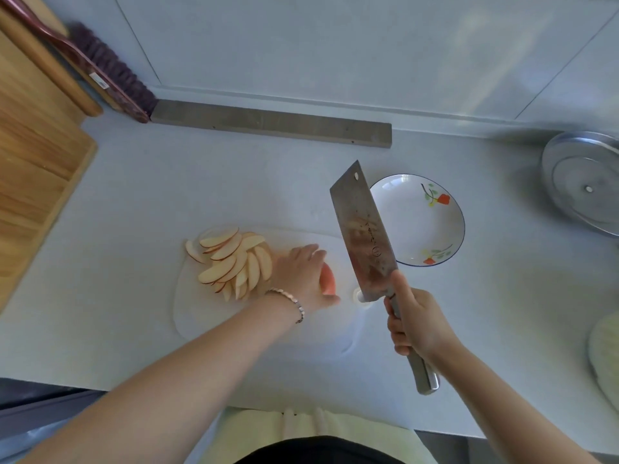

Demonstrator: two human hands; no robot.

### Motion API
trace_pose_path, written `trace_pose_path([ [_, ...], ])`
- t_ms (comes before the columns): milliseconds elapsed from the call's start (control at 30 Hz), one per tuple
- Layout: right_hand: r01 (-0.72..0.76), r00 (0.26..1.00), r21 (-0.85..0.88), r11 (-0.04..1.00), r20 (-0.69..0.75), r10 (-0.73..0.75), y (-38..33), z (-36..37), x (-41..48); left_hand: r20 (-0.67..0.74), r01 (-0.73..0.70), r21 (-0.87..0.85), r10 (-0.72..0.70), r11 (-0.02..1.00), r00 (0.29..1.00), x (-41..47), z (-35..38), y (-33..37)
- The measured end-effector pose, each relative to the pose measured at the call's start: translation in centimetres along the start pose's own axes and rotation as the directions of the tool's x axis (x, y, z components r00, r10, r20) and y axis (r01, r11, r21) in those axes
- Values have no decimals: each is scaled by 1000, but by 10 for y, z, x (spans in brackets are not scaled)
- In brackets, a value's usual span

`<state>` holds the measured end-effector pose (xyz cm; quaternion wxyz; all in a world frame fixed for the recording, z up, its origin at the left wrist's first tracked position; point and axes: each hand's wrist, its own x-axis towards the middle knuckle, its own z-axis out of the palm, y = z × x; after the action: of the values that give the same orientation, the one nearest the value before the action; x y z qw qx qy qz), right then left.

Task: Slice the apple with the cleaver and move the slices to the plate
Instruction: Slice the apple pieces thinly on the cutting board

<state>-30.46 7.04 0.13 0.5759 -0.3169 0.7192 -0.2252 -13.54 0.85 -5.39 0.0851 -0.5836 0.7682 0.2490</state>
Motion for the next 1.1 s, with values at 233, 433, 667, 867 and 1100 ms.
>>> trace_pose_path([
  [233, -28, 1000, -9, 1000, -13, 28, 15, -9, -5, 29, -59, 193, 54, 979, 998, 13, 0, 18],
  [433, -118, 986, 36, 992, 122, 112, 21, -2, -8, -94, 189, -816, -447, 547, 890, -19, -24, -12],
  [667, -107, 968, -67, 992, 222, 119, 25, 44, -3, 41, 90, -994, -567, 59, 823, -38, -26, -52],
  [867, -81, 980, -212, 974, 162, 117, 36, 48, 3, -58, 48, -958, -352, 284, 934, -46, -11, -53],
  [1100, -142, 985, -61, 988, 87, 147, 30, 26, 5, -147, 61, -521, -160, 851, 976, -23, 9, -29],
])
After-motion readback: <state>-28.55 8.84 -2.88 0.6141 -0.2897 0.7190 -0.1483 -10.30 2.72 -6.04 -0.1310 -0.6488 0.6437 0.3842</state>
